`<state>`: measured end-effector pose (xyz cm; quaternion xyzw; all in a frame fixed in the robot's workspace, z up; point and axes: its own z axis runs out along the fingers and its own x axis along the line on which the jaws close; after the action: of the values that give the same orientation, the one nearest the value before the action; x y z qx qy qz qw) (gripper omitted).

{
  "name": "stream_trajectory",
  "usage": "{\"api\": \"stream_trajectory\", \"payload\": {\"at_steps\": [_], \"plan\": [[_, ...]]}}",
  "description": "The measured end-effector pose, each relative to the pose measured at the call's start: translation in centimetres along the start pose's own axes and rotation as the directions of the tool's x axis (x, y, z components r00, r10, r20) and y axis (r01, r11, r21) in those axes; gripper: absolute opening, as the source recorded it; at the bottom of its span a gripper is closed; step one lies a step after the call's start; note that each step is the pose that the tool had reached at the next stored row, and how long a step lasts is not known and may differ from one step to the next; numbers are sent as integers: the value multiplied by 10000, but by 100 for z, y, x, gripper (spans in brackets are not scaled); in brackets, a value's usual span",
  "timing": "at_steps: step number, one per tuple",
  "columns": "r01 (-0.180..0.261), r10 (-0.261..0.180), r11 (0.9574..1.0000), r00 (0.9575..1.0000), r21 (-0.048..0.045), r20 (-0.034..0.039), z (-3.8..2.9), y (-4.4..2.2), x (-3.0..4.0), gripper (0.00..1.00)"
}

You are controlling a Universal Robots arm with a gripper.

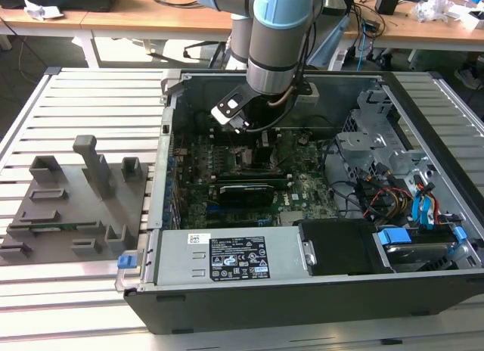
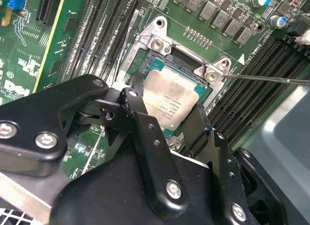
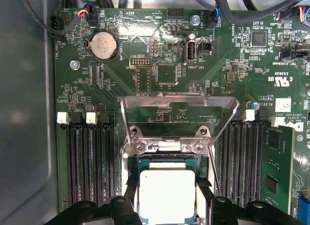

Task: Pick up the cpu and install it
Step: 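Place the cpu into insertion slot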

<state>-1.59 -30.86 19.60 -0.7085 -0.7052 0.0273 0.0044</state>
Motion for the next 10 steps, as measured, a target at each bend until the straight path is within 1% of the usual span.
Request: {"api": "stream_trajectory", "payload": {"at_steps": [10], "plan": [[0, 0, 10000, 10000, -2, -1, 13, 5, -5, 55]]}}
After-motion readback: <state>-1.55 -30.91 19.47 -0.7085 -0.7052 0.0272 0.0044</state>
